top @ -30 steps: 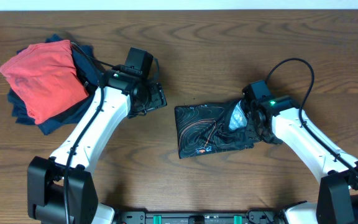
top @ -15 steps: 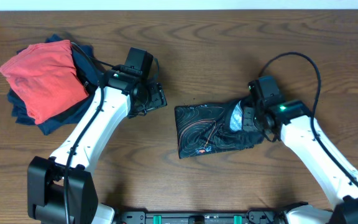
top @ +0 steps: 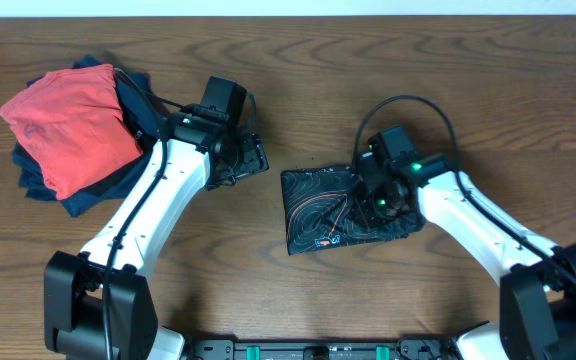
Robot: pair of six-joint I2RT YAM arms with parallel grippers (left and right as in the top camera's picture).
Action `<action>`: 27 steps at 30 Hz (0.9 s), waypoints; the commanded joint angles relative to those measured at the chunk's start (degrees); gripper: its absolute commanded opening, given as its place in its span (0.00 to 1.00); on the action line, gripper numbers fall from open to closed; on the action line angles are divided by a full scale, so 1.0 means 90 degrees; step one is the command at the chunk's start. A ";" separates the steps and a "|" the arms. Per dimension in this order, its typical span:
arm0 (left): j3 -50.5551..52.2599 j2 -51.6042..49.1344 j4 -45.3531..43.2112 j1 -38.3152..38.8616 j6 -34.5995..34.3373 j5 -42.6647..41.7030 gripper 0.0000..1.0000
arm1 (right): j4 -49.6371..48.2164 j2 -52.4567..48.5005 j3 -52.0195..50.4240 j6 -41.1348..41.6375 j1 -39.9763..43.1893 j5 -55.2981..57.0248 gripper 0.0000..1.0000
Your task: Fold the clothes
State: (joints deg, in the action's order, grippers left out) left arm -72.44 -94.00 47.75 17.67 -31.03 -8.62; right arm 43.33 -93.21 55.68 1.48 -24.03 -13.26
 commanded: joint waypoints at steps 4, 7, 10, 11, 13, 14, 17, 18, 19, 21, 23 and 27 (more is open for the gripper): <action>0.0080 -0.0036 0.0024 -0.0015 0.0112 0.0034 0.74 | -0.0029 -0.0073 0.0039 0.0053 -0.0078 0.0250 0.04; 0.0080 -0.0036 0.0024 -0.0015 0.0112 0.0034 0.75 | -0.0027 -0.0070 0.0046 0.0294 -0.0039 0.0583 0.01; 0.0080 -0.0036 0.0024 -0.0015 0.0112 0.0034 0.75 | 0.0017 -0.0034 0.0080 0.0867 0.0024 0.1479 0.01; 0.0080 -0.0036 0.0024 -0.0015 0.0112 0.0034 0.75 | 0.0022 -0.0015 0.0100 0.1081 0.0063 0.1787 0.01; 0.0080 -0.0036 0.0022 -0.0015 0.0112 0.0034 0.75 | 0.0015 0.0044 0.0153 0.1331 0.0160 0.2215 0.01; 0.0080 -0.0036 0.0022 -0.0015 0.0112 0.0034 0.75 | -0.0015 0.0063 0.0189 0.1360 0.0216 0.2344 0.01; 0.0080 -0.0036 0.0022 -0.0015 0.0112 0.0036 0.75 | -0.0245 0.0073 0.0231 0.1362 0.0364 0.2550 0.01; 0.0080 -0.0036 0.0022 -0.0015 0.0112 0.0034 0.75 | -0.0364 0.0070 0.0231 0.1362 0.0423 0.2550 0.01; 0.0080 -0.0036 0.0022 -0.0015 0.0109 0.0034 0.75 | -0.0457 0.0068 0.0231 0.1362 0.0466 0.2548 0.01; 0.0080 -0.0036 0.0022 -0.0015 0.0109 0.0034 0.75 | -0.0639 0.0068 0.0231 0.1362 0.0537 0.2550 0.01; 0.0080 -0.0036 0.0022 -0.0015 0.0109 0.0034 0.75 | -0.0750 0.0068 0.0231 0.1362 0.0566 0.2548 0.16; 0.0080 -0.0036 0.0017 -0.0010 0.0117 0.0032 0.75 | -0.0527 0.0083 0.0231 0.1552 0.0573 0.2637 0.22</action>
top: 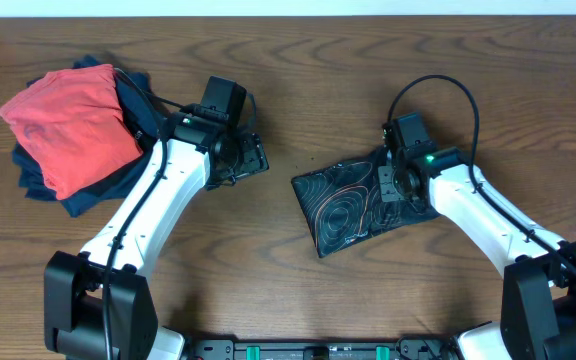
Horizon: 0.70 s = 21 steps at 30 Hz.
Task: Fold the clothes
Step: 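Grasp the folded black bundle's top edge with the left gripper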
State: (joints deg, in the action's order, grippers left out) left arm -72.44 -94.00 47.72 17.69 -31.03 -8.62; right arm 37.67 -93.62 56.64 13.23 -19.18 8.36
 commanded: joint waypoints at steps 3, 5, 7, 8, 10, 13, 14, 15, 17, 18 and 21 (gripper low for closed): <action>0.0080 -0.0036 -0.0112 -0.0002 0.0287 0.0029 0.75 | 0.0566 0.0318 0.0124 0.1239 0.0112 0.0629 0.22; 0.0080 -0.0036 -0.0316 0.0032 0.0461 0.0002 0.75 | 0.0797 0.0658 0.0124 0.1564 0.0202 0.0639 0.23; 0.0080 -0.0036 -0.0585 0.0092 0.0670 -0.0117 0.75 | 0.0935 0.1030 0.0124 0.1596 0.0262 0.0593 0.24; 0.0080 -0.0036 -0.0784 0.0134 0.0818 -0.0250 0.76 | 0.1005 0.1248 0.0124 0.1537 0.0284 0.0534 0.27; 0.0080 -0.0036 -0.1134 0.0223 0.0954 -0.0384 0.76 | 0.1190 0.1608 0.0124 0.1360 0.0304 0.0279 0.34; 0.0080 -0.0080 -0.1647 0.0413 0.1120 -0.0384 0.76 | 0.1664 0.1882 0.0124 0.1180 0.0304 -0.0391 0.32; 0.0080 -0.0114 -0.1770 0.0466 0.1117 -0.0398 0.75 | 0.1853 0.1885 0.0121 0.1180 0.0301 -0.0559 0.31; 0.0080 -0.0170 -0.1892 0.0515 0.1117 -0.0461 0.76 | 0.2038 0.1865 0.0112 0.1188 0.0301 -0.0697 0.29; 0.0080 -0.0369 -0.2123 0.0631 0.1115 -0.0644 0.76 | 0.2302 0.1802 0.0022 0.1192 0.0301 -0.0969 0.27; 0.0080 -0.0483 -0.2205 0.0682 0.1115 -0.0714 0.75 | 0.2339 0.1768 -0.0039 0.1197 0.0301 -0.1083 0.27; 0.0080 -0.0928 -0.2421 0.0818 0.1115 -0.1001 0.76 | 0.2305 0.1659 -0.0296 0.1413 0.0296 -0.1251 0.24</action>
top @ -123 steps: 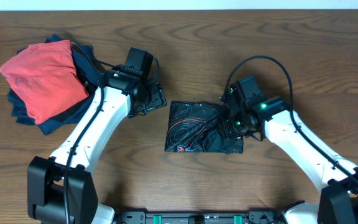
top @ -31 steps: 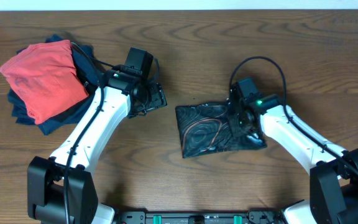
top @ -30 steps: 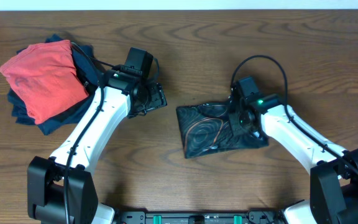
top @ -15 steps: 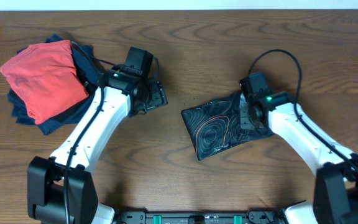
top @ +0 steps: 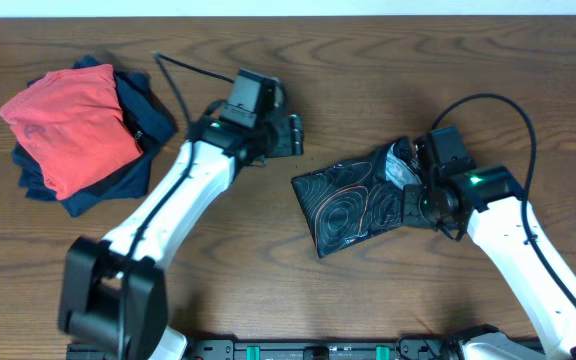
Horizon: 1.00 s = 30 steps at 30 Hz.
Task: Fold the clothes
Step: 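Grasp the folded black bundle's top edge with the left gripper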
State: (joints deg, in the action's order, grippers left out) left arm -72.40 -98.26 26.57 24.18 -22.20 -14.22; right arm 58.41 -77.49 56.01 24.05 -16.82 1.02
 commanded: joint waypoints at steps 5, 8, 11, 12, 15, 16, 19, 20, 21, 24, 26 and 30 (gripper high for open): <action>0.0075 -0.1270 -0.0172 0.0270 0.0131 -0.0879 0.76 | -0.0529 -0.0226 -0.0719 0.0301 0.0034 -0.0498 0.24; 0.0075 -0.1659 -0.0049 0.0372 0.0131 -0.0877 0.76 | -0.0998 -0.0226 -0.1066 0.0299 0.0034 -0.0444 0.24; 0.0075 -0.1921 0.0211 0.0430 0.0131 -0.0877 0.75 | -0.1695 -0.0226 -0.1518 0.0301 0.0034 -0.0449 0.25; 0.0075 -0.1945 0.0321 0.0437 0.0134 -0.0874 0.75 | -0.1899 -0.0226 -0.1647 0.0301 0.0034 -0.0449 0.26; 0.0078 -0.1955 0.0804 0.0435 0.0131 -0.0869 0.75 | -0.2414 -0.0226 -0.1957 0.0301 0.0041 -0.0355 0.26; 0.0078 -0.1955 0.1008 0.0435 0.0131 -0.0869 0.75 | -0.2543 -0.0226 -0.2028 0.0301 0.0051 -0.0272 0.26; 0.0078 -0.1955 0.1668 0.0430 0.0119 -0.0801 0.74 | -0.2747 -0.0226 -0.2113 0.0301 0.0136 0.0053 0.24; 0.0078 -0.1955 0.1931 0.0432 0.0097 -0.0794 0.74 | -0.2793 -0.0226 -0.2113 0.0301 0.0180 0.0158 0.24; 0.0080 -0.1955 0.2161 0.0430 0.0063 -0.0794 0.71 | -0.2846 -0.0226 -0.2113 0.0299 0.0223 0.0250 0.24; 0.0080 -0.1955 0.2795 0.0430 0.0053 -0.0721 0.66 | -0.3133 -0.0226 -0.2113 0.0294 0.0364 0.0512 0.19; 0.0080 -0.1955 0.3053 0.0430 -0.0100 -0.0566 0.66 | -0.3359 -0.0226 -0.2113 0.0243 0.0432 0.0532 0.17; 0.0080 -0.1953 0.3308 0.0430 -0.0410 -0.0413 0.65 | -0.3878 -0.0357 -0.2113 0.0204 0.0517 0.0529 0.15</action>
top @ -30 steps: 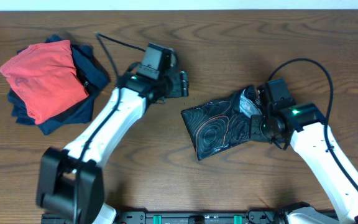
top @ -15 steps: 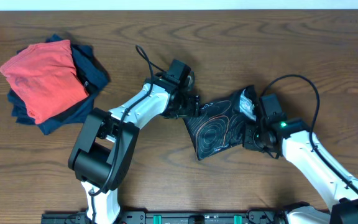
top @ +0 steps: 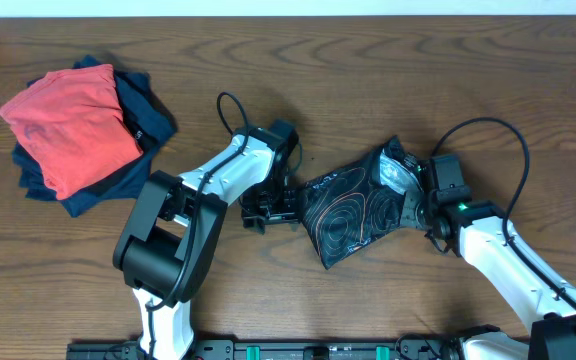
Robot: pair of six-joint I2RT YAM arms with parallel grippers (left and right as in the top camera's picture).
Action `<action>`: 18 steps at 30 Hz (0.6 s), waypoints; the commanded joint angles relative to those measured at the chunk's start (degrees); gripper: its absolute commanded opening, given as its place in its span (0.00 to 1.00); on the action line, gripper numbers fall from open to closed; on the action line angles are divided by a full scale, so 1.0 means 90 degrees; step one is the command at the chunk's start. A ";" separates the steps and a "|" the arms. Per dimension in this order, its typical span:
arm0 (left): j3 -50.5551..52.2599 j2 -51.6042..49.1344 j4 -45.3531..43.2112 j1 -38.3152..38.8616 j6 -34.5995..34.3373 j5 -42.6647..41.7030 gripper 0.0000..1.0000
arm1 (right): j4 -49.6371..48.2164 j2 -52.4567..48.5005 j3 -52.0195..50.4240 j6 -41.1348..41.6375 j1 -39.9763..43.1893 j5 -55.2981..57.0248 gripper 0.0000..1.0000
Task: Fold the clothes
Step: 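Grasp the folded black bundle's top edge with the left gripper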
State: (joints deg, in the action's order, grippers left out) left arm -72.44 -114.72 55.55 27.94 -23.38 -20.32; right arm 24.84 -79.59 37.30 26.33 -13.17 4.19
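A folded black garment with thin contour-line print (top: 351, 212) lies at the table's middle, tilted, its right end bunched and raised. My right gripper (top: 414, 200) is shut on that right end. My left gripper (top: 271, 211) sits low at the table just left of the garment's left corner, its jaws apart, touching or nearly touching the cloth. A stack of folded clothes (top: 118, 170), dark blue below with a red shirt (top: 71, 125) on top, rests at the far left.
The brown wooden table (top: 368, 70) stretches behind and in front of the arms. Black cables loop above both wrists. The table's near edge carries a black rail with green clips (top: 298, 351).
My left gripper has come down and right, from above the garment's upper left to beside its left corner. The garment has swung more upright, its right end held higher. The right gripper barely shifted.
First the black garment lay flat at centre, my right gripper on its right part and the left gripper open near the stack. It was then turned and drawn rightward, its right end bunching. The left gripper went toward it and now sits at its left corner.
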 commanded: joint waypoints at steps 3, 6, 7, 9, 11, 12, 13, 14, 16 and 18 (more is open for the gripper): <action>0.0085 -0.0100 0.0206 0.0019 -0.0423 0.0265 0.63 | -0.0486 -0.0449 -0.0034 -0.0100 0.0112 0.0172 0.15; 0.0085 0.0034 0.0211 0.0017 -0.0435 0.0279 0.62 | -0.0697 -0.0855 -0.0032 -0.0126 0.0112 0.0168 0.15; 0.0085 0.0112 0.0170 0.0017 -0.0432 0.0325 0.62 | -0.0777 -0.0979 -0.0032 -0.0124 0.0112 0.0160 0.15; 0.0085 0.0260 0.0032 0.0017 -0.0398 0.0384 0.62 | -0.0993 -0.1214 -0.0032 -0.0124 0.0112 0.0155 0.19; 0.0085 0.0425 -0.0228 0.0017 -0.0243 0.0384 0.62 | -0.1197 -0.1343 -0.0032 -0.0126 0.0112 0.0158 0.23; 0.0085 0.0512 -0.0393 0.0012 -0.0165 0.0386 0.63 | -0.1270 -0.1355 -0.0032 -0.0126 0.0112 0.0158 0.23; 0.0085 0.0610 -0.0629 0.0012 -0.0083 0.0384 0.62 | -0.1362 -0.1355 -0.0029 -0.0126 0.0112 0.0160 0.23; 0.0085 0.0692 -0.0855 0.0012 -0.0017 0.0386 0.63 | -0.1462 -0.1350 -0.0017 -0.0134 0.0112 0.0163 0.23; 0.0083 0.0835 -0.1367 0.0000 0.0046 0.0471 0.63 | -0.1632 -0.1350 0.0000 -0.0197 0.0112 0.0158 0.24; 0.0083 0.0911 -0.1787 -0.0007 0.0044 0.0789 0.64 | -0.1761 -0.1350 0.0017 -0.0197 0.0112 0.0158 0.24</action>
State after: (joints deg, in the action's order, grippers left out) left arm -71.77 -108.73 41.95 27.97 -24.51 -17.06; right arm 9.50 -90.32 37.56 25.21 -13.19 5.19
